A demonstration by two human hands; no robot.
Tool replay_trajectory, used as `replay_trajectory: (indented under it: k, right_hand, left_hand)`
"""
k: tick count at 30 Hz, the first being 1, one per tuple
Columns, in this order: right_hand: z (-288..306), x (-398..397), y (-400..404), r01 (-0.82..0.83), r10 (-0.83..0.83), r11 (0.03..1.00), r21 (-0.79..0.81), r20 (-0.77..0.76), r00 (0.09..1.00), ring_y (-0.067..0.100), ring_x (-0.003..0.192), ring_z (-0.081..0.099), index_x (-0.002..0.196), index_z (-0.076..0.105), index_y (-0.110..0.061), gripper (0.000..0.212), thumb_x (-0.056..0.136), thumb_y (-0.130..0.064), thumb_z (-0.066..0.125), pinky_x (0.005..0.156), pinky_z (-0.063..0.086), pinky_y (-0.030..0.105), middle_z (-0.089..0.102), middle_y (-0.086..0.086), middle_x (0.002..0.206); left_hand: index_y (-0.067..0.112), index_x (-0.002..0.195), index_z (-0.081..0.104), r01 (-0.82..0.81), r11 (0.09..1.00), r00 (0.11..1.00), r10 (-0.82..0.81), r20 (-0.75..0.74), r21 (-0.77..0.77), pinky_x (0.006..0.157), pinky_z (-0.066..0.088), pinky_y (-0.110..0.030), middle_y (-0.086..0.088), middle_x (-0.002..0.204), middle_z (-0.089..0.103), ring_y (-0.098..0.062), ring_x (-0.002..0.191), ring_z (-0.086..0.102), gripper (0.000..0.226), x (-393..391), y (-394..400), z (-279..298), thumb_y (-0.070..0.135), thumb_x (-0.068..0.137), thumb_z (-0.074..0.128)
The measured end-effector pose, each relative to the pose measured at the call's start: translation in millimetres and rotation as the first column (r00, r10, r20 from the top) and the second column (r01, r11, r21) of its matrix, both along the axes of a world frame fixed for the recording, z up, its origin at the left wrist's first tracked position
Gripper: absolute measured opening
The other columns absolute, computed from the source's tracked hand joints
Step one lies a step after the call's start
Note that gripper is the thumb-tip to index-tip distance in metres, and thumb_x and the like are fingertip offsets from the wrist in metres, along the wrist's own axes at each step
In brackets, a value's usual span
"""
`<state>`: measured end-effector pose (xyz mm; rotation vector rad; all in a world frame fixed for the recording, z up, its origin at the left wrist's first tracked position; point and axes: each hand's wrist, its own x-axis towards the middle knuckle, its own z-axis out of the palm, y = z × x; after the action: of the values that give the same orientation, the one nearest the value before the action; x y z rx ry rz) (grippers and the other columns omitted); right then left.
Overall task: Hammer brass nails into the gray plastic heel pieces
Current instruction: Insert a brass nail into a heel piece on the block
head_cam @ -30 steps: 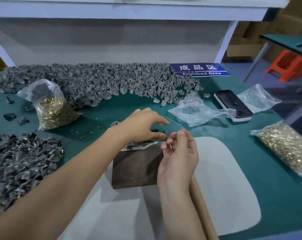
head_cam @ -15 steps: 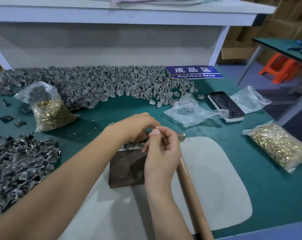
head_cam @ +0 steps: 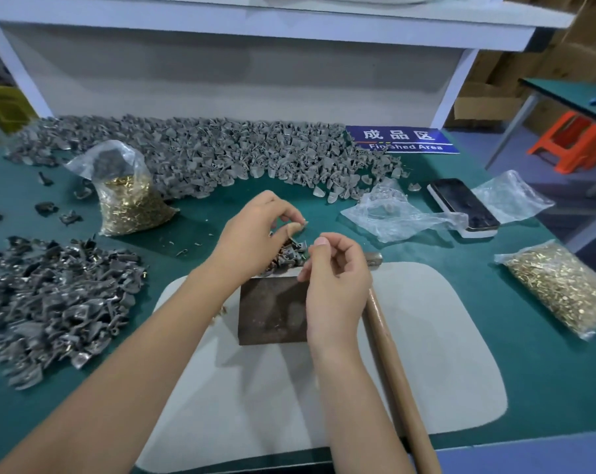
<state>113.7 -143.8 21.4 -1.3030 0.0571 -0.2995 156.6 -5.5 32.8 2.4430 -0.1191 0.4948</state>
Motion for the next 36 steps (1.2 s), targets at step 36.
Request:
replay_trajectory:
  k: [36]
  right_hand:
    - [-0.4,-4.6,-2.3,-0.144,0.152,0.985,-0.09,0.087,0.985,0.012,0.067,0.069,0.095,0.075,-0.022,0.013,0.095,-0.009,0.073,0.059,0.052,0.017,0.075,0.003,0.078]
  left_hand:
    - [0.028,0.113,0.077,0.03,0.946,0.999,-0.024,0.021,-0.322,0.079,0.047,-0.013,0.013,0.096,0.07,-0.001,0.091,0.064,0.02,-46.7,11.4,8.0,0.02,0.097,0.069]
